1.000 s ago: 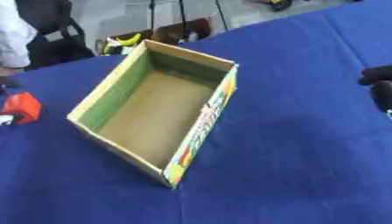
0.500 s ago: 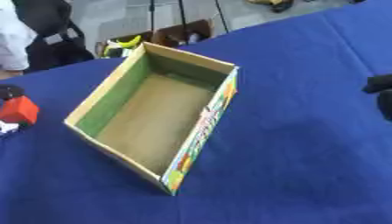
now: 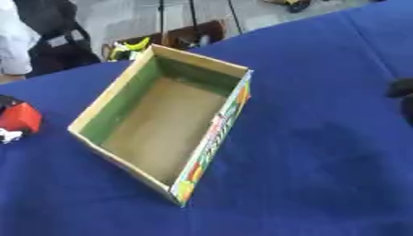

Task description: Pick up objects on the table and place them in the box.

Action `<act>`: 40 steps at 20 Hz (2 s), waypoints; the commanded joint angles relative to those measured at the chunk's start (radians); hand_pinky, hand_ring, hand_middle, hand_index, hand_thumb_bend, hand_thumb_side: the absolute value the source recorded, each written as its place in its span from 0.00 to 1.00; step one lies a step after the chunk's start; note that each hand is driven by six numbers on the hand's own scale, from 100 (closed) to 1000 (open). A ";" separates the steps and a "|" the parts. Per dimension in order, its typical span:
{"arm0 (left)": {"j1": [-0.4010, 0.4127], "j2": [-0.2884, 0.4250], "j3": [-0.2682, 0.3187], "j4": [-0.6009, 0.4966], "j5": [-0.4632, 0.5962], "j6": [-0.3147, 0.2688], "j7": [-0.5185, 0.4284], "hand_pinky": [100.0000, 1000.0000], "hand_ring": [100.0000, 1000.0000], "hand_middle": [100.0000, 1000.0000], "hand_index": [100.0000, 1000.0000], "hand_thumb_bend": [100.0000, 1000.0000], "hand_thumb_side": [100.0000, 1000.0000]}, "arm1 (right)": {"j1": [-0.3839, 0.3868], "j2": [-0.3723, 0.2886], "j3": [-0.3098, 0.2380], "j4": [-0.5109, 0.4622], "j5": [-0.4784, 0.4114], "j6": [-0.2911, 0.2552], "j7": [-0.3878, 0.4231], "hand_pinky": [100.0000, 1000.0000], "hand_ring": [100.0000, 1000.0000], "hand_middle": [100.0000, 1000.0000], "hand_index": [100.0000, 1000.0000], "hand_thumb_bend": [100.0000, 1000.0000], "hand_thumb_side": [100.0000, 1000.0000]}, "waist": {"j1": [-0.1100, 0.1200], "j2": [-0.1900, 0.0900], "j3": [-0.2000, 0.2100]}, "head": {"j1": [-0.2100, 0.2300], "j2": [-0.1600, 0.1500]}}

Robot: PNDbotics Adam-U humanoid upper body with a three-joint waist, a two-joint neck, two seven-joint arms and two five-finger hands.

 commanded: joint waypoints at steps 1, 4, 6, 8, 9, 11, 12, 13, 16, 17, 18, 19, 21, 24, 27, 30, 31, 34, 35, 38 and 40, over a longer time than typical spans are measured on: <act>-0.007 0.038 0.016 -0.006 0.008 0.010 0.047 0.26 0.49 0.58 0.80 0.02 0.54 | -0.010 -0.024 -0.008 -0.013 -0.004 -0.002 0.002 0.87 0.87 0.65 0.76 0.19 0.77 | -0.007 -0.022 0.000 | 0.001 -0.013; -0.004 0.039 0.020 -0.020 -0.009 0.026 0.147 0.18 0.44 0.50 0.73 0.00 0.57 | -0.007 -0.022 -0.009 -0.014 -0.004 -0.002 0.003 0.87 0.87 0.65 0.76 0.19 0.77 | -0.007 -0.025 0.001 | 0.000 -0.013; -0.001 0.041 0.023 -0.030 -0.032 0.043 0.238 0.10 0.40 0.45 0.68 0.00 0.59 | -0.006 -0.020 -0.009 -0.016 -0.004 -0.001 0.002 0.87 0.87 0.65 0.76 0.19 0.77 | -0.007 -0.027 0.001 | 0.000 -0.012; 0.004 0.041 0.022 -0.030 -0.053 0.056 0.320 0.05 0.37 0.40 0.65 0.00 0.60 | -0.004 -0.018 -0.010 -0.016 -0.005 -0.001 0.002 0.87 0.87 0.65 0.76 0.19 0.77 | -0.007 -0.030 0.002 | 0.000 -0.010; 0.006 0.041 0.021 -0.027 -0.062 0.061 0.351 0.04 0.36 0.39 0.63 0.00 0.61 | -0.002 -0.017 -0.010 -0.017 -0.005 -0.001 0.002 0.87 0.87 0.65 0.76 0.20 0.78 | -0.007 -0.032 0.002 | 0.000 -0.009; 0.008 0.041 0.018 -0.021 -0.073 0.069 0.397 0.02 0.35 0.39 0.62 0.00 0.59 | 0.001 -0.014 -0.010 -0.018 -0.006 0.000 0.002 0.87 0.87 0.64 0.76 0.18 0.78 | -0.008 -0.037 0.004 | -0.001 -0.005; 0.009 0.041 0.017 -0.018 -0.074 0.070 0.412 0.01 0.35 0.39 0.62 0.00 0.58 | 0.003 -0.012 -0.010 -0.018 -0.006 0.001 0.002 0.87 0.87 0.65 0.76 0.18 0.78 | -0.008 -0.041 0.006 | -0.002 -0.003; 0.010 0.042 0.015 -0.016 -0.073 0.069 0.422 0.01 0.35 0.39 0.62 0.00 0.58 | 0.004 -0.010 -0.010 -0.019 -0.006 0.001 0.002 0.87 0.87 0.65 0.76 0.18 0.78 | -0.009 -0.043 0.007 | -0.002 -0.002; 0.010 0.045 0.014 -0.016 -0.046 0.059 0.421 0.02 0.35 0.41 0.63 0.00 0.55 | 0.011 -0.003 -0.012 -0.020 -0.006 0.004 0.001 0.87 0.87 0.65 0.76 0.18 0.78 | -0.013 -0.055 0.013 | -0.004 0.006; 0.010 0.046 0.013 -0.018 -0.036 0.057 0.416 0.02 0.35 0.41 0.63 0.00 0.55 | 0.013 -0.002 -0.012 -0.021 -0.006 0.005 0.001 0.87 0.87 0.65 0.76 0.18 0.78 | -0.014 -0.057 0.014 | -0.004 0.007; 0.011 0.047 0.013 -0.019 -0.027 0.057 0.411 0.02 0.35 0.41 0.63 0.00 0.55 | 0.014 -0.001 -0.012 -0.021 -0.006 0.006 0.001 0.87 0.87 0.65 0.76 0.18 0.78 | -0.015 -0.058 0.015 | -0.004 0.008; 0.011 0.048 0.013 -0.021 -0.022 0.057 0.408 0.02 0.35 0.41 0.63 0.00 0.55 | 0.014 0.000 -0.012 -0.022 -0.006 0.006 0.001 0.87 0.87 0.65 0.76 0.18 0.78 | -0.015 -0.058 0.015 | -0.004 0.008; 0.008 0.054 0.005 -0.041 -0.005 0.047 0.400 0.05 0.34 0.42 0.63 0.00 0.53 | 0.021 0.010 -0.012 -0.024 -0.007 0.008 0.001 0.87 0.87 0.64 0.76 0.16 0.77 | -0.019 -0.075 0.023 | -0.006 0.016; 0.010 0.060 -0.003 -0.094 0.026 0.039 0.382 0.05 0.33 0.41 0.62 0.00 0.52 | 0.035 0.024 -0.012 -0.028 -0.007 0.012 0.002 0.87 0.87 0.64 0.76 0.16 0.77 | -0.025 -0.100 0.033 | -0.009 0.028; 0.006 0.058 -0.020 -0.159 0.065 0.039 0.365 0.06 0.32 0.41 0.61 0.00 0.52 | 0.043 0.038 -0.009 -0.032 -0.008 0.016 0.006 0.87 0.87 0.64 0.76 0.16 0.77 | -0.031 -0.120 0.041 | -0.015 0.039; -0.005 0.045 -0.047 -0.232 0.110 0.037 0.351 0.06 0.31 0.40 0.61 0.00 0.52 | 0.047 0.054 -0.002 -0.037 -0.012 0.020 0.011 0.87 0.87 0.64 0.76 0.15 0.77 | -0.035 -0.140 0.047 | -0.025 0.051; -0.013 0.036 -0.061 -0.259 0.127 0.031 0.345 0.06 0.30 0.40 0.61 0.00 0.52 | 0.049 0.059 0.000 -0.039 -0.012 0.021 0.013 0.87 0.87 0.64 0.76 0.14 0.77 | -0.036 -0.147 0.049 | -0.030 0.055; -0.035 0.007 -0.098 -0.341 0.177 0.030 0.318 0.06 0.30 0.39 0.61 0.00 0.52 | 0.054 0.073 0.006 -0.042 -0.013 0.029 0.018 0.87 0.87 0.64 0.76 0.14 0.76 | -0.038 -0.163 0.050 | -0.046 0.070; -0.043 -0.006 -0.111 -0.369 0.194 0.036 0.309 0.07 0.30 0.39 0.61 0.00 0.52 | 0.057 0.077 0.008 -0.043 -0.014 0.031 0.020 0.87 0.87 0.64 0.76 0.14 0.76 | -0.038 -0.168 0.051 | -0.050 0.076; -0.066 -0.048 -0.139 -0.438 0.242 0.074 0.287 0.07 0.30 0.39 0.61 0.00 0.51 | 0.065 0.085 0.010 -0.045 -0.014 0.036 0.025 0.87 0.87 0.64 0.76 0.14 0.76 | -0.038 -0.181 0.055 | -0.056 0.090; -0.087 -0.085 -0.158 -0.461 0.272 0.103 0.270 0.08 0.30 0.39 0.62 0.00 0.51 | 0.069 0.090 0.013 -0.047 -0.014 0.039 0.028 0.87 0.87 0.64 0.76 0.14 0.76 | -0.038 -0.189 0.058 | -0.061 0.105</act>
